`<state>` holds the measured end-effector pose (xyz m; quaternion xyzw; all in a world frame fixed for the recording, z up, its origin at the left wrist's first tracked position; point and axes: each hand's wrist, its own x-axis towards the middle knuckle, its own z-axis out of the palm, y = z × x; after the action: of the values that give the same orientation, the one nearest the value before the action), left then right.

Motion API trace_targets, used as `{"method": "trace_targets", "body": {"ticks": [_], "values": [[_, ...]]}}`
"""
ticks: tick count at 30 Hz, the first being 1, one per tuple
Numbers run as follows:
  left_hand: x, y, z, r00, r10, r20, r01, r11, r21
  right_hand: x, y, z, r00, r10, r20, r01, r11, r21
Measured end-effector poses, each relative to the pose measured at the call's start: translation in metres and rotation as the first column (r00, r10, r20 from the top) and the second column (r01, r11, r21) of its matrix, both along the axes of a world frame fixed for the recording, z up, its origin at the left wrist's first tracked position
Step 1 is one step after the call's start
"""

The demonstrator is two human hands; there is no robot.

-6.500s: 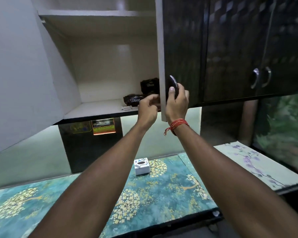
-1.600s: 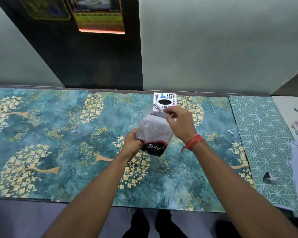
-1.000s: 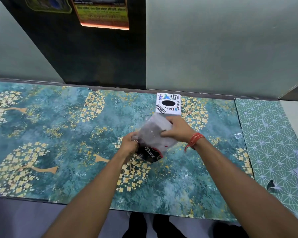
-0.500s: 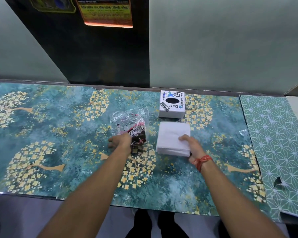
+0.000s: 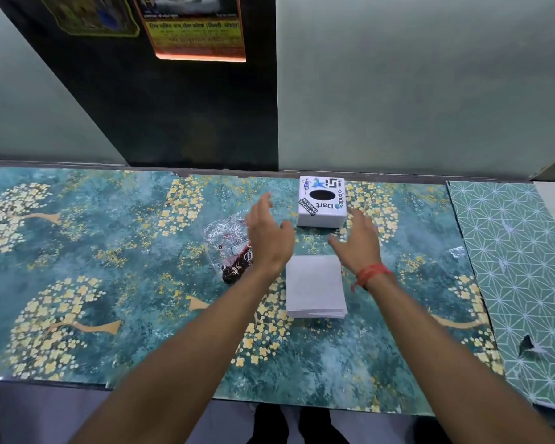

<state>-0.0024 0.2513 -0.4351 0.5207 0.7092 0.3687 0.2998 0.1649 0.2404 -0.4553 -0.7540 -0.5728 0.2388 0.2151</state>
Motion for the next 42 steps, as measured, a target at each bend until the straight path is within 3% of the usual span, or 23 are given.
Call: {"method": "trace_targets", "body": {"ticks": [2, 4, 7, 10, 12, 14, 16, 20, 24, 30, 34, 38, 40, 42], "values": [[0.006, 0.012, 0.001, 0.982, -0.154, 0.106, 0.163, 0.983, -0.084, -0.008, 0.036, 0.006, 0.987, 0.135, 0.089, -0.139, 0.989, 0.048], [0.008, 0.022, -0.002, 0.965, -0.208, 0.162, 0.236, 0.954, -0.184, -0.016, 0.062, 0.002, 0.929, 0.278, 0.243, -0.266, 0.961, -0.079], [0.005, 0.030, -0.012, 0.959, -0.148, 0.241, 0.218, 0.929, -0.299, -0.025, 0.079, -0.017, 0.822, 0.403, 0.403, -0.313, 0.910, -0.271], [-0.005, 0.030, -0.019, 0.941, -0.071, 0.331, 0.191, 0.919, -0.345, -0.027, 0.081, -0.023, 0.781, 0.421, 0.462, -0.344, 0.907, -0.243], [-0.013, 0.028, -0.016, 0.907, -0.021, 0.420, 0.179, 0.923, -0.342, -0.026, 0.076, -0.019, 0.859, 0.377, 0.347, -0.355, 0.926, -0.129], [-0.019, 0.024, -0.007, 0.858, 0.023, 0.513, 0.179, 0.923, -0.340, -0.026, 0.064, -0.002, 0.962, 0.267, -0.053, -0.265, 0.964, 0.029], [-0.024, 0.020, 0.004, 0.808, 0.025, 0.589, 0.214, 0.919, -0.332, -0.027, 0.045, 0.023, 0.864, 0.164, -0.476, -0.142, 0.986, 0.082], [-0.024, 0.008, 0.025, 0.706, -0.021, 0.708, 0.338, 0.889, -0.311, -0.026, 0.009, 0.062, 0.653, 0.037, -0.757, -0.002, 0.999, 0.047], [-0.015, -0.002, 0.027, 0.638, -0.106, 0.762, 0.440, 0.863, -0.249, -0.026, -0.004, 0.067, 0.634, 0.007, -0.773, 0.042, 0.998, 0.044], [-0.015, -0.012, 0.026, 0.666, -0.155, 0.729, 0.474, 0.843, -0.254, -0.027, -0.018, 0.063, 0.660, -0.051, -0.749, 0.055, 0.998, -0.020], [-0.020, -0.019, 0.023, 0.736, -0.296, 0.608, 0.544, 0.794, -0.272, -0.019, -0.008, 0.059, 0.692, -0.299, -0.657, 0.129, 0.947, -0.295], [-0.022, -0.026, 0.019, 0.775, -0.460, 0.434, 0.600, 0.752, -0.273, -0.005, -0.007, 0.066, 0.666, -0.412, -0.622, 0.037, 0.850, -0.525], [-0.022, -0.026, 0.021, 0.800, -0.389, 0.456, 0.547, 0.785, -0.290, -0.004, -0.012, 0.071, 0.596, -0.407, -0.692, -0.031, 0.850, -0.526], [-0.020, -0.024, 0.024, 0.810, -0.207, 0.549, 0.458, 0.808, -0.371, -0.005, -0.018, 0.073, 0.503, -0.340, -0.795, -0.086, 0.895, -0.438]]}}
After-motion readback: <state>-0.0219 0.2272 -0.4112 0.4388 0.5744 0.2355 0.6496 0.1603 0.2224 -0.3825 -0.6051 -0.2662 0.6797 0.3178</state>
